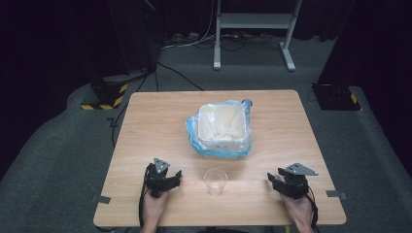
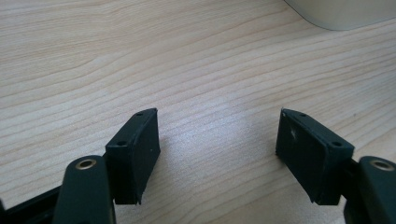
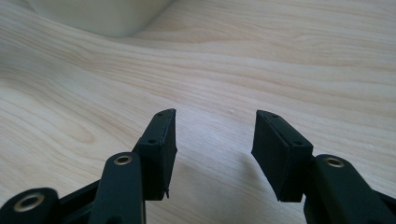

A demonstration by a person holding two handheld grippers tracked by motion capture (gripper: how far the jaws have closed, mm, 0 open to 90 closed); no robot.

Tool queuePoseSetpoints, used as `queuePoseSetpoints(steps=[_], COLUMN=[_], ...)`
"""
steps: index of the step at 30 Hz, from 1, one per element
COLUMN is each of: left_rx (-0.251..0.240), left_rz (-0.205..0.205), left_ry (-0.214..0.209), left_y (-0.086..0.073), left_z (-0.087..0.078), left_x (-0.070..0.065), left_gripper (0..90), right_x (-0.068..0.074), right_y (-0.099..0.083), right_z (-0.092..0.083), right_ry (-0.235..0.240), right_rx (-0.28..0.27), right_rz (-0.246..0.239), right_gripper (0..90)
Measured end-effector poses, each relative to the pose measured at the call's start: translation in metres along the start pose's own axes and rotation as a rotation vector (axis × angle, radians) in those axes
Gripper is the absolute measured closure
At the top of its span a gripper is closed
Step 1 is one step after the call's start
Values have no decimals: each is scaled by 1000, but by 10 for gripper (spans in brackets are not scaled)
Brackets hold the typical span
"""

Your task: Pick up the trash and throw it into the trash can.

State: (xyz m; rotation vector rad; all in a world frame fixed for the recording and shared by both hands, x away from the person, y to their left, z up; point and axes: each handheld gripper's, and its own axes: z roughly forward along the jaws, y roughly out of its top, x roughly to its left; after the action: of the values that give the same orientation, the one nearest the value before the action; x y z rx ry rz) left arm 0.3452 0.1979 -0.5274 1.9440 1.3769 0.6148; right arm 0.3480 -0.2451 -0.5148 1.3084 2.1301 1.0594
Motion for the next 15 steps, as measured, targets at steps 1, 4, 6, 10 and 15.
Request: queuePoseSetpoints(steps=[1,4,6,10,15], left_rx=[0,0,0,0,0], left_rz=[0,1,0,1,1], left_ry=[0,0,0,0,0], left_y=[0,0,0,0,0], left_z=[0,0,0,0,0], left_x=[0,0,0,0,0], left_gripper=[298,299,298,299,299], right_x=[0,6,10,16,26], right_y=[0,5,8,13,22], right_z=[0,-1,-2,-3,-6], right_ry=[0,30,41,66,114], right_rx=[0,-5,-5,-12,-35], right_rz=[0,-8,-18,-29,-49], right_gripper=[491,485,484,481,464])
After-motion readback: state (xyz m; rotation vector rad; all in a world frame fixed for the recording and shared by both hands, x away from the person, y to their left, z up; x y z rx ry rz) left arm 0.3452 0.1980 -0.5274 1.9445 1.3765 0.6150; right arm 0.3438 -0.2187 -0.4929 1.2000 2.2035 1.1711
